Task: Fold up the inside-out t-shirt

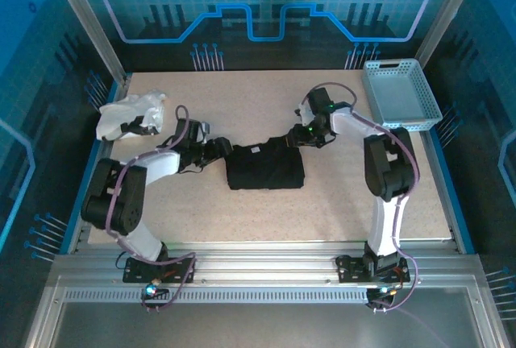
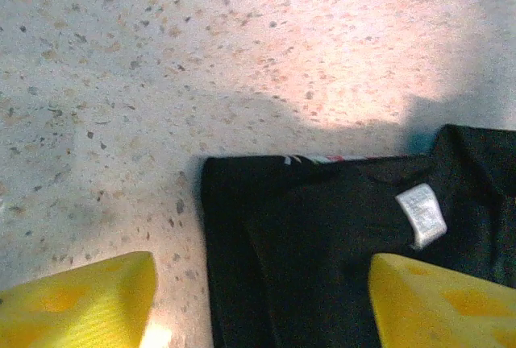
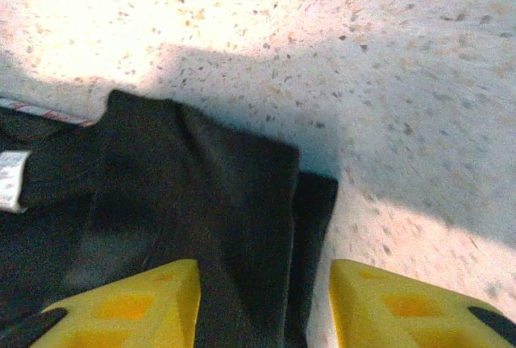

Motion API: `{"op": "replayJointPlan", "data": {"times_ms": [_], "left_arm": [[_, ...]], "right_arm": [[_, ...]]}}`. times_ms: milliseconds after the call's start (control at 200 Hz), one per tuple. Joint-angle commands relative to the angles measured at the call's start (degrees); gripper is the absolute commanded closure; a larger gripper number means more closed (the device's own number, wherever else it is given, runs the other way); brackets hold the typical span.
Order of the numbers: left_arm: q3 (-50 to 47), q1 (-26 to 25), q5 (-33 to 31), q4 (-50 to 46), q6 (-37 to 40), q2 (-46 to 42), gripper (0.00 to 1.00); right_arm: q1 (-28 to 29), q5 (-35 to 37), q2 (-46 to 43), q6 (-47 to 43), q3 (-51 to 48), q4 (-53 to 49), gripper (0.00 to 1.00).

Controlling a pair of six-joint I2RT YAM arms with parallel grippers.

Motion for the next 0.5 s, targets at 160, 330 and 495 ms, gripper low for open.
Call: {"op": "replayJointPlan", "data": {"times_ms": [160,330,495], "left_arm": [[-5.0,-5.6,5.2,0.7,-2.6,-2.0,0.12],[-1.5,-7.5,2.6,-0.3,-1.0,4.2,0.11],[-0.2,-10.1,3.8,2.2,-1.3,7.7,0.16]], "right_arm": [[4.4,5.9,-15.1,0.3,-10.9,1.1,0.47],[6.6,4.3,-14.7,0.2,-10.9,2.1,0.47],[7.0,2.5,-14.6,0.8,-11.9,3.8,0.47]]}}
